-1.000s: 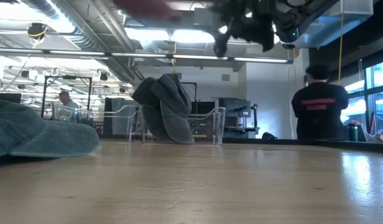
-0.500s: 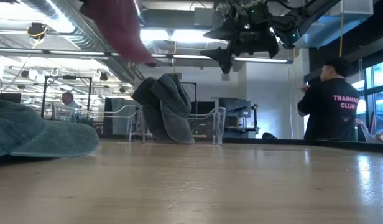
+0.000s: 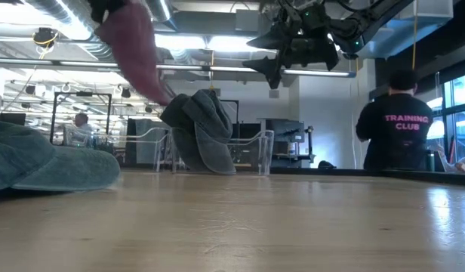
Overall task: Pick and place caps into container
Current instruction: Put the red cap into the left transparent container
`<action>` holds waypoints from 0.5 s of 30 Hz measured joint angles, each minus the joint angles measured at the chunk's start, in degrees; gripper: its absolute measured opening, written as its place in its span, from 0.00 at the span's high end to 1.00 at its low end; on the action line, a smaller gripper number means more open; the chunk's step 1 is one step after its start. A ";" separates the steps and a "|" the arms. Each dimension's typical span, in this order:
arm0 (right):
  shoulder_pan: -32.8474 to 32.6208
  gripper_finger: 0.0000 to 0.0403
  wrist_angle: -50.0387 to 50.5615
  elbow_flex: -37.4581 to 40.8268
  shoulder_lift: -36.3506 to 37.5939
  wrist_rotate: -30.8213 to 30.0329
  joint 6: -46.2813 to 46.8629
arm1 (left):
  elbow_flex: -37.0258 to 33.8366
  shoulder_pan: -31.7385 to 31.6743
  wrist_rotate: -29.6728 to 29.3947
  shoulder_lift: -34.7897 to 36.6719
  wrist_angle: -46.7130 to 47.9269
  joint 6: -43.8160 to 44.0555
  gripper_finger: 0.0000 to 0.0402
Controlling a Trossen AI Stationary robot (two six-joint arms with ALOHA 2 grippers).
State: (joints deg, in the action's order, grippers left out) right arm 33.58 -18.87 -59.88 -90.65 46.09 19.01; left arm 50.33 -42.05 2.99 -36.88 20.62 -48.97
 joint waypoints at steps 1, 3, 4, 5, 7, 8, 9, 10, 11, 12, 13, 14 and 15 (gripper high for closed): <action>0.00 0.42 0.00 0.00 0.00 0.01 0.00 | 0.00 -1.27 -0.02 -0.71 0.57 -0.82 0.96; 0.00 0.42 0.02 0.00 0.00 0.00 -0.02 | 0.00 -3.47 -0.09 -2.47 0.76 -2.49 0.96; 0.00 0.42 0.05 0.00 0.00 0.01 -0.02 | -0.02 -4.34 -0.28 -3.32 0.97 -3.67 0.96; 0.00 0.42 0.09 0.00 0.00 0.02 -0.02 | -0.02 -5.14 -0.43 -4.26 1.00 -5.23 0.96; 0.00 0.42 0.13 0.00 0.00 0.02 -0.02 | -0.02 -6.31 -1.19 -6.14 0.62 -9.16 0.96; 0.00 0.42 0.13 0.00 0.00 0.00 -0.02 | -0.02 -6.81 -1.94 -7.08 0.63 -11.29 0.96; 0.00 0.42 0.19 0.00 0.00 0.02 -0.02 | -0.02 -7.21 -2.69 -8.07 0.64 -13.05 0.96; 0.00 0.42 0.25 0.00 0.00 0.01 -0.02 | -0.02 -7.54 -3.37 -9.04 0.64 -14.70 0.96; 0.00 0.42 0.39 0.00 0.00 0.01 -0.02 | -0.02 -7.83 -3.72 -9.93 0.64 -16.14 0.96; 0.00 0.42 0.56 0.00 0.00 0.01 -0.02 | -0.02 -8.11 -4.37 -10.78 0.66 -17.06 0.96; 0.00 0.42 0.69 0.00 0.00 0.02 -0.02 | -0.02 -8.10 -5.65 -11.45 0.66 -17.35 0.96; 0.00 0.42 0.74 0.00 0.00 0.01 -0.03 | -0.02 -8.04 -6.77 -12.04 0.68 -17.65 0.96; 0.00 0.42 0.73 0.00 0.00 0.00 -0.05 | -0.02 -7.73 -7.99 -12.56 0.80 -17.98 0.96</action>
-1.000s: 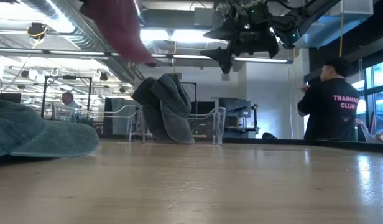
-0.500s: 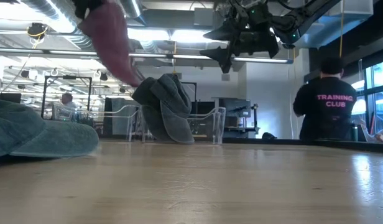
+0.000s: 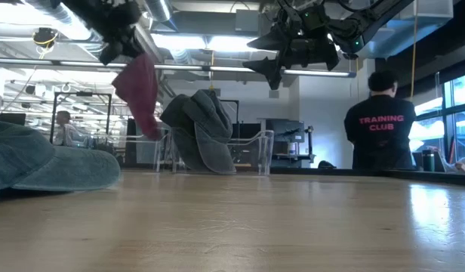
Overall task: Pick and place caps into container
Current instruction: Put the red cap into the left transparent container
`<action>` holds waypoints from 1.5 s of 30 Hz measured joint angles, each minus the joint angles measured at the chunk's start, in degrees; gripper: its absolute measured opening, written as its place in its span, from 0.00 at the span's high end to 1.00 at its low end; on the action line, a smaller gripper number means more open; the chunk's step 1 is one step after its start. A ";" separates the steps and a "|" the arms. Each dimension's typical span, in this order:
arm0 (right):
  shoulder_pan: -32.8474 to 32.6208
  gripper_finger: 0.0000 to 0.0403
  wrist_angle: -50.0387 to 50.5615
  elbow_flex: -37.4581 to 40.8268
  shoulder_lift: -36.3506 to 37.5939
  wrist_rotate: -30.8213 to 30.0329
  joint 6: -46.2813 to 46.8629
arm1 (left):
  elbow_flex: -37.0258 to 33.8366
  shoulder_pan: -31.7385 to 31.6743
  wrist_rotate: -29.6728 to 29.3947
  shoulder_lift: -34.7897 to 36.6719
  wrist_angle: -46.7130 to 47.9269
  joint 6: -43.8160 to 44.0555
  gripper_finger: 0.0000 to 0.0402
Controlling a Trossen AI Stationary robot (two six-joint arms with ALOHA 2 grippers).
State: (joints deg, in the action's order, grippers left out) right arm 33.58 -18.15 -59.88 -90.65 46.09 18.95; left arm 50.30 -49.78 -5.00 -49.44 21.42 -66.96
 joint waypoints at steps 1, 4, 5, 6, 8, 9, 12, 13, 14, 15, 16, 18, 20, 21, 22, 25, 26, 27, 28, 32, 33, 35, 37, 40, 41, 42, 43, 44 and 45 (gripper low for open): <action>0.00 0.42 0.01 0.00 0.00 0.01 -0.04 | 0.00 0.35 -1.23 -0.44 0.27 -0.37 0.96; 0.00 0.42 0.02 0.00 0.00 0.00 -0.15 | 0.00 1.38 -3.72 -1.54 0.32 -1.03 0.96; 0.00 0.42 0.02 0.00 0.00 0.00 -0.12 | 0.00 1.55 -4.37 -1.82 0.29 -1.29 0.96; 0.00 0.42 0.02 0.00 0.00 0.00 -0.10 | 0.00 1.82 -5.15 -2.11 0.28 -1.64 0.96; 0.00 0.42 0.02 0.00 0.00 0.00 -0.16 | 0.00 2.33 -6.68 -2.70 0.30 -1.82 0.96; 0.00 0.42 0.02 0.00 0.00 0.00 -0.17 | 0.00 2.60 -7.27 -2.93 0.29 -1.73 0.96; 0.00 0.42 0.04 0.00 0.00 0.00 -0.29 | 0.00 2.89 -7.51 -3.73 0.22 -0.73 0.96; 0.00 0.42 0.07 0.00 0.00 0.00 -0.74 | 0.00 2.88 -7.51 -3.98 0.66 -1.12 0.96; 0.00 0.42 0.08 0.00 0.00 0.00 -1.21 | 0.00 2.87 -7.58 -4.16 1.31 -1.58 0.96; 0.00 0.42 0.09 0.00 0.00 0.00 -1.39 | 0.00 2.87 -7.74 -4.28 1.83 -2.04 0.95; 0.00 0.42 0.08 0.00 0.00 0.00 -1.46 | 0.00 2.88 -7.85 -4.39 2.42 -2.66 0.95; -0.02 0.42 0.09 0.00 0.00 0.00 -1.50 | 0.00 3.31 -8.36 -4.72 4.04 -4.10 0.95; -0.02 0.42 0.10 0.00 0.00 0.00 -1.81 | 0.00 4.40 -10.71 -5.53 4.75 -6.14 0.95; 0.00 0.42 0.10 0.00 0.00 0.00 -2.44 | 0.00 5.14 -12.25 -5.81 5.02 -7.35 0.95; 0.00 0.42 0.10 0.00 0.00 0.00 -2.81 | 0.00 5.82 -13.81 -6.08 5.08 -8.59 0.95; -0.02 0.42 0.10 0.00 0.00 0.00 -3.00 | 0.00 7.75 -17.81 -6.88 5.05 -11.92 0.95; -0.02 0.42 0.11 0.00 0.00 0.00 -3.00 | 0.00 8.56 -18.81 -7.06 4.97 -13.13 0.95; -0.02 0.42 0.20 0.00 0.00 0.00 -3.07 | 0.00 9.62 -19.89 -7.26 4.68 -14.48 0.95; -0.02 0.42 0.30 0.00 0.00 0.00 -3.18 | 0.00 10.83 -20.89 -7.58 4.33 -15.76 0.95; -0.02 0.42 0.34 0.00 -0.02 0.01 -3.13 | 0.02 13.14 -19.29 -9.59 4.59 -30.32 0.95; -0.02 0.42 0.44 0.00 -0.02 0.00 -3.12 | 0.02 13.25 -19.46 -10.15 4.49 -33.11 0.95; -0.02 0.42 0.54 0.00 -0.02 0.29 -3.09 | 0.74 13.39 -18.77 -12.01 7.49 -34.31 0.95; -0.02 0.42 0.54 0.00 -0.02 1.29 -3.12 | 1.41 11.73 -18.62 -13.77 14.09 -35.20 0.95; -0.04 0.42 0.71 0.00 -0.02 2.68 -3.09 | 2.22 8.83 -26.94 -15.94 20.69 -38.89 0.95; -0.04 0.42 0.76 0.00 -0.02 3.10 -3.01 | 2.18 7.98 -28.98 -16.52 22.45 -40.39 0.95; -0.04 0.42 0.74 0.00 -0.02 3.13 -3.01 | 2.07 7.09 -30.38 -17.02 23.57 -42.05 0.95; -0.04 0.42 0.74 0.00 -0.02 3.12 -3.03 | 2.04 6.24 -31.74 -17.51 23.66 -43.63 0.95; -0.04 0.42 0.76 0.00 -0.02 3.10 -3.05 | 2.06 5.51 -33.13 -17.85 23.28 -44.88 0.95; -0.04 0.42 0.76 0.00 -0.02 3.10 -3.14 | 2.12 4.82 -34.68 -18.16 23.16 -46.01 0.95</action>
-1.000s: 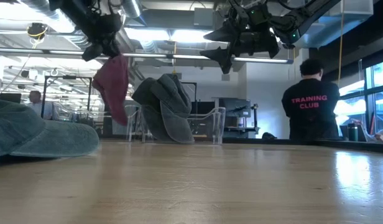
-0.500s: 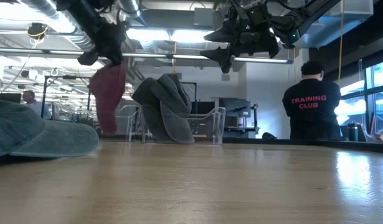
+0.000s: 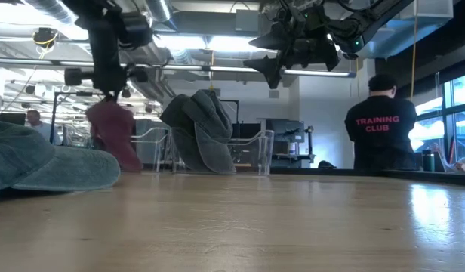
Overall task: Pick and place caps into container
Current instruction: Put the red cap into the left transparent container
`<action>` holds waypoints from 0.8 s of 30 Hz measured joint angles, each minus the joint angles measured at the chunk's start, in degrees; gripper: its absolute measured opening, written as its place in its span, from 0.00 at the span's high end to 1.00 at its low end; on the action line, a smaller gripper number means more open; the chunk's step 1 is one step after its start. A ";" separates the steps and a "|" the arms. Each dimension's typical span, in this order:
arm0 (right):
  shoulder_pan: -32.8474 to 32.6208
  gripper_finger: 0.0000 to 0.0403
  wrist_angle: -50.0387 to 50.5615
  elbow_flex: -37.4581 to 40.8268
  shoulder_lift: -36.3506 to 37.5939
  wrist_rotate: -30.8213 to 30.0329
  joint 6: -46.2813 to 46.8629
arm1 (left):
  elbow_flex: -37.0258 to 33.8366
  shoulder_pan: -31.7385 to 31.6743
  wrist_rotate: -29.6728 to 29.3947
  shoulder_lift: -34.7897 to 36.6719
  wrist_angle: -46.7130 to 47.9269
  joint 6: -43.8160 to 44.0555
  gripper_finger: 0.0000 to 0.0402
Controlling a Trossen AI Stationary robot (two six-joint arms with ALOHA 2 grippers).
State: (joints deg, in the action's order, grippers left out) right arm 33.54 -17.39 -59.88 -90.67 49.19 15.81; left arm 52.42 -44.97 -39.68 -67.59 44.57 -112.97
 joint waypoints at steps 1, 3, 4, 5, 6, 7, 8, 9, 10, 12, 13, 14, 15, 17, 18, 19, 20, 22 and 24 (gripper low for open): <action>0.00 0.42 -0.02 0.00 0.00 -0.02 -0.06 | -0.02 -0.64 -1.10 -0.22 -0.08 -1.14 0.95; 0.00 0.42 -0.02 0.00 0.00 -0.02 -0.63 | -0.02 -1.67 -2.75 -0.31 -1.23 -3.46 0.95; 0.00 0.42 -0.02 0.00 0.00 -0.02 -0.94 | -0.02 -1.97 -3.81 -0.29 -2.09 -4.45 0.95; 0.00 0.42 -0.02 0.00 0.00 -0.02 -1.08 | -0.02 -2.38 -4.73 -0.27 -2.89 -5.20 0.95; -0.01 0.42 -0.02 0.00 0.00 -0.02 -1.10 | -0.02 -2.84 -5.44 -0.15 -3.53 -5.80 0.95; 0.00 0.42 -0.02 0.00 0.00 -0.02 -1.09 | -0.02 -3.42 -5.88 0.04 -4.09 -6.39 0.95; 0.00 0.42 -0.02 0.00 0.00 -0.04 -1.06 | -0.02 -3.96 -6.36 0.24 -4.55 -6.95 0.95; 0.00 0.42 -0.02 0.00 0.00 -0.04 -1.07 | -0.02 -4.41 -6.84 0.30 -4.93 -7.28 0.95; 0.00 0.42 -0.04 0.00 0.00 -0.04 -1.07 | -0.02 -4.72 -7.22 0.26 -5.02 -7.41 0.95; 0.00 0.42 -0.02 0.00 0.00 -0.04 -1.00 | -0.02 -5.46 -7.30 0.24 -5.34 -7.41 0.95; 0.00 0.42 -0.04 0.00 0.00 -0.04 -0.96 | -0.02 -5.76 -7.19 0.24 -5.78 -7.37 0.95; -0.02 0.42 -0.04 0.00 0.00 -0.04 -0.96 | -0.02 -5.92 -7.06 0.24 -5.92 -7.35 0.94; 0.00 0.42 -0.06 0.00 0.00 -0.04 -0.96 | -0.02 -5.94 -7.04 0.23 -5.86 -7.35 0.94; 0.00 0.42 -0.05 0.00 0.00 -0.06 -0.96 | -0.02 -5.93 -6.96 0.22 -5.86 -7.31 0.91; 0.00 0.42 -0.05 0.00 0.00 -0.06 -0.99 | -0.02 -5.93 -6.96 0.22 -5.85 -7.09 0.90; 0.00 0.42 -0.05 0.00 0.00 -0.06 -1.05 | -0.02 -5.93 -6.90 0.22 -5.86 -6.53 0.89; 0.00 0.42 -0.07 0.00 0.00 -0.06 -1.07 | -0.02 -5.94 -6.83 0.22 -5.88 -5.93 0.88; -0.02 0.42 -0.07 0.00 0.00 -0.06 -1.07 | -0.02 -5.93 -6.52 0.22 -5.94 -4.66 0.87; 0.00 0.42 -0.07 0.00 0.00 -0.06 -1.07 | -0.02 -5.93 -6.48 0.22 -6.50 -4.30 0.86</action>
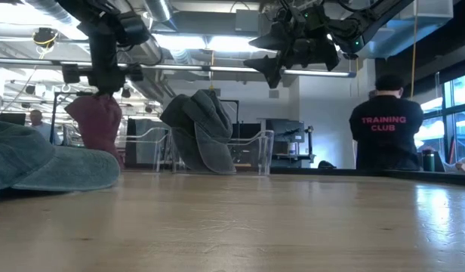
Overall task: Pick and place caps into container
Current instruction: Put the red cap into the left transparent container
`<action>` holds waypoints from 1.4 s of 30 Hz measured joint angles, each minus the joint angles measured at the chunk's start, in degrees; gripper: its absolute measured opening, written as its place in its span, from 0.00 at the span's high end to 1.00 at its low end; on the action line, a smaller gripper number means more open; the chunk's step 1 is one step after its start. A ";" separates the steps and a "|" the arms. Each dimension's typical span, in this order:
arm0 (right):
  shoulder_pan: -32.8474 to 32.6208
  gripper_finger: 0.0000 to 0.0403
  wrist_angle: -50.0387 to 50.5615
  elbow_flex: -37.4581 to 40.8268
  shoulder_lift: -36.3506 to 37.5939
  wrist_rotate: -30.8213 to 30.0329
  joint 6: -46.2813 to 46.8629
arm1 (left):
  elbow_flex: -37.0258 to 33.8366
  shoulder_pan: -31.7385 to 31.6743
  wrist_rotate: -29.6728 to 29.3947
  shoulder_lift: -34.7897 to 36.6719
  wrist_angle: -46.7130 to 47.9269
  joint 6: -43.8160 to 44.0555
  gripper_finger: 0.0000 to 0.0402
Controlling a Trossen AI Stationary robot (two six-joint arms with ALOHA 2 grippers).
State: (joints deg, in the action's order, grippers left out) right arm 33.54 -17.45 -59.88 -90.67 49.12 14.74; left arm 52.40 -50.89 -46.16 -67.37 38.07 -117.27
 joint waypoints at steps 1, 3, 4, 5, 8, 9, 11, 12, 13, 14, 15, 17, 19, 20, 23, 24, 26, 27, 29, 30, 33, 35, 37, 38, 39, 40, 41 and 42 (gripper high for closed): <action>0.00 0.42 0.00 0.00 0.00 0.00 0.00 | 0.00 0.00 -0.10 0.00 -0.37 0.02 0.86; -0.02 0.42 0.00 0.00 0.00 0.00 0.01 | 0.00 0.00 -0.48 0.00 -1.35 0.08 0.86; -0.02 0.42 0.00 0.00 0.00 0.00 0.04 | 0.00 0.00 -0.49 0.00 -1.84 0.11 0.86; -0.01 0.42 0.00 0.00 0.00 0.00 0.04 | 0.00 0.00 -0.50 0.00 -2.48 0.14 0.85; 0.00 0.42 0.00 0.00 0.00 0.00 0.00 | 0.00 0.00 -0.53 0.00 -4.25 0.52 0.84; -0.01 0.42 0.00 0.00 0.00 0.00 0.01 | 0.00 0.00 -0.46 0.00 -4.55 0.55 0.83; -0.01 0.42 0.00 0.00 0.00 0.00 0.08 | 0.00 0.00 -0.45 0.00 -4.97 0.56 0.81; 0.00 0.42 0.00 0.00 0.00 0.00 0.07 | 0.00 0.00 -0.47 0.00 -4.97 0.52 0.79; 0.00 0.42 0.00 0.00 0.00 0.00 0.11 | 0.00 0.00 -0.45 0.00 -4.94 0.50 0.77; 0.00 0.42 0.00 0.00 0.00 0.00 0.11 | 0.00 0.00 -0.45 0.00 -4.97 0.50 0.75; 0.00 0.42 0.00 0.00 0.00 0.00 0.13 | 0.00 0.00 -0.45 0.00 -4.97 0.48 0.73; 0.00 0.42 0.00 0.00 0.00 0.00 0.11 | 0.00 0.00 -0.46 0.00 -5.09 0.14 0.69; -0.01 0.42 0.00 0.00 0.00 0.00 0.04 | 0.00 0.00 -0.65 0.10 -6.25 -0.47 0.66; 0.00 0.42 0.00 0.00 0.00 0.00 0.04 | 0.00 0.00 -0.71 0.36 -7.55 -0.98 0.65; 0.00 0.42 0.00 0.00 0.00 -0.01 0.11 | 0.06 0.00 -0.30 1.88 -10.39 -2.50 0.63; -0.02 0.42 0.00 0.00 0.00 0.00 0.11 | 0.37 0.00 -0.33 2.24 -10.06 -3.05 0.63; -0.02 0.42 0.00 0.00 0.00 -0.01 0.13 | 1.26 0.19 -0.57 2.73 -9.78 -3.92 0.63; 0.00 0.42 0.00 0.00 0.00 -0.02 0.15 | 1.75 0.24 -0.85 2.96 -9.71 -4.15 0.64; 0.00 0.42 0.00 0.00 0.00 -0.02 0.15 | 2.78 0.26 -1.95 3.07 -9.72 -4.53 0.64; -0.02 0.42 0.00 0.00 0.00 -0.02 0.15 | 3.22 0.30 -2.63 3.06 -9.70 -4.74 0.64; 0.00 0.42 0.00 0.00 0.00 -0.02 0.15 | 4.79 1.39 -4.62 3.19 -9.78 -4.45 0.64; 0.00 0.42 0.00 0.00 0.00 -0.02 0.15 | 5.77 3.04 -3.73 3.61 -10.78 -1.85 0.64; -0.01 0.42 -0.02 0.00 0.00 -0.02 0.15 | 6.69 5.79 -1.76 3.75 -13.61 3.45 0.64; -0.01 0.42 -0.02 0.00 0.00 -0.02 0.15 | 7.18 7.28 -0.32 3.76 -14.84 7.41 0.64; 0.00 0.42 -0.02 0.00 0.00 -0.02 0.16 | 7.76 8.81 1.31 3.76 -15.62 13.37 0.64; 0.00 0.42 -0.02 0.00 0.00 -0.02 0.17 | 8.45 10.30 3.21 3.76 -16.01 20.59 0.64; 0.00 0.42 -0.02 0.00 0.00 -0.02 0.17 | 9.19 11.62 5.32 3.79 -16.06 28.62 0.64; -0.02 0.42 -0.02 0.00 0.00 -0.02 0.17 | 9.81 12.77 7.72 3.83 -16.03 37.50 0.64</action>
State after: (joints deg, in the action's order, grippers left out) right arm 33.52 -17.47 -59.88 -90.67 49.10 14.92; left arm 62.21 -38.12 -38.45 -63.54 22.04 -79.77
